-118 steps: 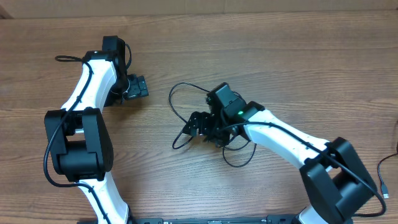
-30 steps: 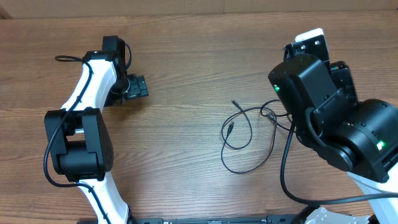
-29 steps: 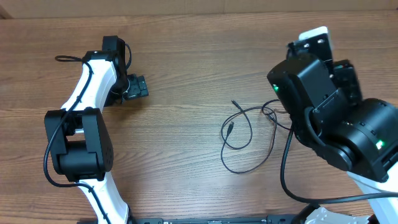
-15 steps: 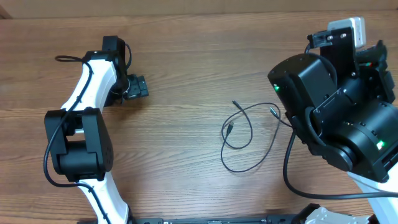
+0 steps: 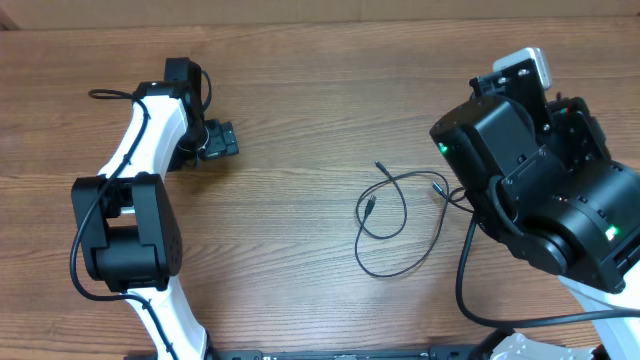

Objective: Untangle cables
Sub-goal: 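Carry the cable to the right edge and drop it off the table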

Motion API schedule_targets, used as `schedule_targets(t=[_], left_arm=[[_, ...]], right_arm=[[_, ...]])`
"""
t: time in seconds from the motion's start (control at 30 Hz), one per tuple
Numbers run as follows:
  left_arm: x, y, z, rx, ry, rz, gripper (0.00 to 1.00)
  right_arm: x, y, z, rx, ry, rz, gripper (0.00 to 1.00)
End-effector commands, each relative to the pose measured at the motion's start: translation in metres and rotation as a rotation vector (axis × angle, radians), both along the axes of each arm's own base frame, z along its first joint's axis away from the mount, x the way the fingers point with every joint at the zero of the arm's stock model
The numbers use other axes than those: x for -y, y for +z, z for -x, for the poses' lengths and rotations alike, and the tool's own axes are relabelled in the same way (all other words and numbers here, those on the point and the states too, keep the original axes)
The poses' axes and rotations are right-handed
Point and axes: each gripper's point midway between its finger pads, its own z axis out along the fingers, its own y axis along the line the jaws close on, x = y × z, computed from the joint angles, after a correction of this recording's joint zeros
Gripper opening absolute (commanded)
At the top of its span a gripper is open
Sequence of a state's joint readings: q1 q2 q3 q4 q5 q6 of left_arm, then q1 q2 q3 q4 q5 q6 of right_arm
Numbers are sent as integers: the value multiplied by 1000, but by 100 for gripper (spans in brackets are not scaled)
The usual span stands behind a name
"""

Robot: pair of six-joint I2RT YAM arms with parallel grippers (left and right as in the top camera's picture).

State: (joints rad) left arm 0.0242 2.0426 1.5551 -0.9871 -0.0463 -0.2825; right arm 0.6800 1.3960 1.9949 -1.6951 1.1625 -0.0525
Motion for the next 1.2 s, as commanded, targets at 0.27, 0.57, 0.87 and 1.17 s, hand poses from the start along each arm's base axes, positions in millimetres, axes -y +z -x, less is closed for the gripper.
schedule_targets(t=[0.27, 0.57, 0.87, 1.17], left_arm=[[-2, -2, 1, -4, 13, -8, 100], [-2, -2, 1, -4, 13, -8, 100], [-2, -2, 1, -4, 13, -8, 100], [-2, -2, 1, -4, 13, -8, 100]], right_arm=[[75, -2, 10, 9, -277, -60, 4], [146, 9, 37, 64, -576, -14, 4], [174, 80, 70, 384, -860, 206, 4], [169, 82, 36, 498, -751, 14, 4]])
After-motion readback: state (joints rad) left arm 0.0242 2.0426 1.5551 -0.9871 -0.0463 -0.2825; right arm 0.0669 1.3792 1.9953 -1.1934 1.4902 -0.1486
